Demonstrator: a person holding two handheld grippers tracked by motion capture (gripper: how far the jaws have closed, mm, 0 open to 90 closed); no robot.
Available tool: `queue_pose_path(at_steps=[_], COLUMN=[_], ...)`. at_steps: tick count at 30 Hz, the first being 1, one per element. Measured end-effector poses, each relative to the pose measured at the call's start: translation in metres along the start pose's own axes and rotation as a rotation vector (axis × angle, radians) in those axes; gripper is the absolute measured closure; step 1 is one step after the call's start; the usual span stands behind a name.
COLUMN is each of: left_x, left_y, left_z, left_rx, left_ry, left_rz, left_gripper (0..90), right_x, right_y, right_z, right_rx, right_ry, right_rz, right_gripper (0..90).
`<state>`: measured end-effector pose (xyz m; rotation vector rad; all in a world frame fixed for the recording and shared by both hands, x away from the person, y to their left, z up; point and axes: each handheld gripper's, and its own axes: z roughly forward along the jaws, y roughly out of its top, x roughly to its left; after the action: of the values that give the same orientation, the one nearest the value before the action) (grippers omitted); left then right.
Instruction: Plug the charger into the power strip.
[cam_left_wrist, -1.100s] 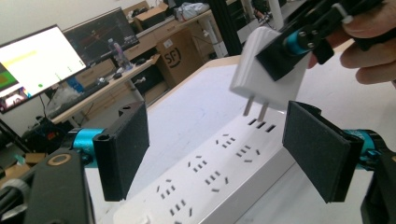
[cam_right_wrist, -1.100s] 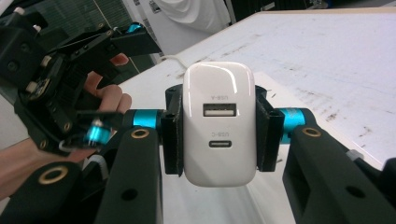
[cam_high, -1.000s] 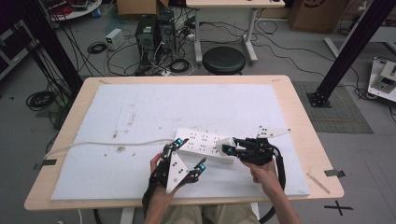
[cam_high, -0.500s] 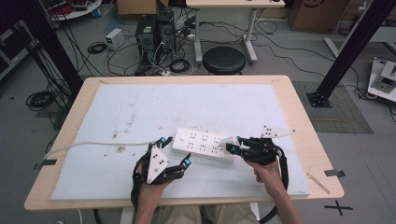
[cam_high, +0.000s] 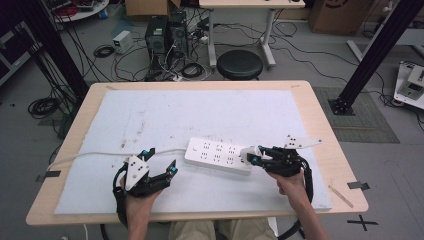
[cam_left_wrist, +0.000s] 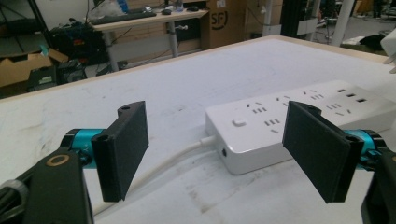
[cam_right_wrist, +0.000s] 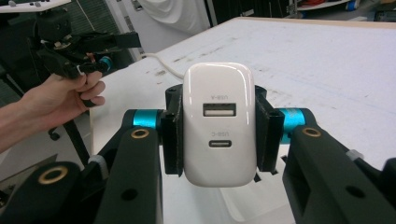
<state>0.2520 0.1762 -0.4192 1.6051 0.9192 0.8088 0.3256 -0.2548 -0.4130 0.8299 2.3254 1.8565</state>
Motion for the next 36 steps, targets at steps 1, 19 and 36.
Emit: queue_pose_path(at_steps=[1,19,36], left_x=[0.002,0.026,0.035], left_y=[0.000,-0.005,-0.011], left_z=[-0.002,-0.014,-0.027], left_rx=[0.001,0.010,-0.006], left_ry=[0.004,0.053,0.089], left_rz=[-0.003,-0.020,-0.032], left_gripper=[22.6,22.4,22.4], right_x=[0.000,-0.016,-0.030], right_y=[0.001,0.029,0.060], right_z=[0.000,0.003,0.022], right_rx=[0.003,0.076,0.202], right_ry=[0.001,-0.017,-0.007], right_rz=[0.002,-0.042,-0.099], right_gripper=[63.0,63.0,63.0])
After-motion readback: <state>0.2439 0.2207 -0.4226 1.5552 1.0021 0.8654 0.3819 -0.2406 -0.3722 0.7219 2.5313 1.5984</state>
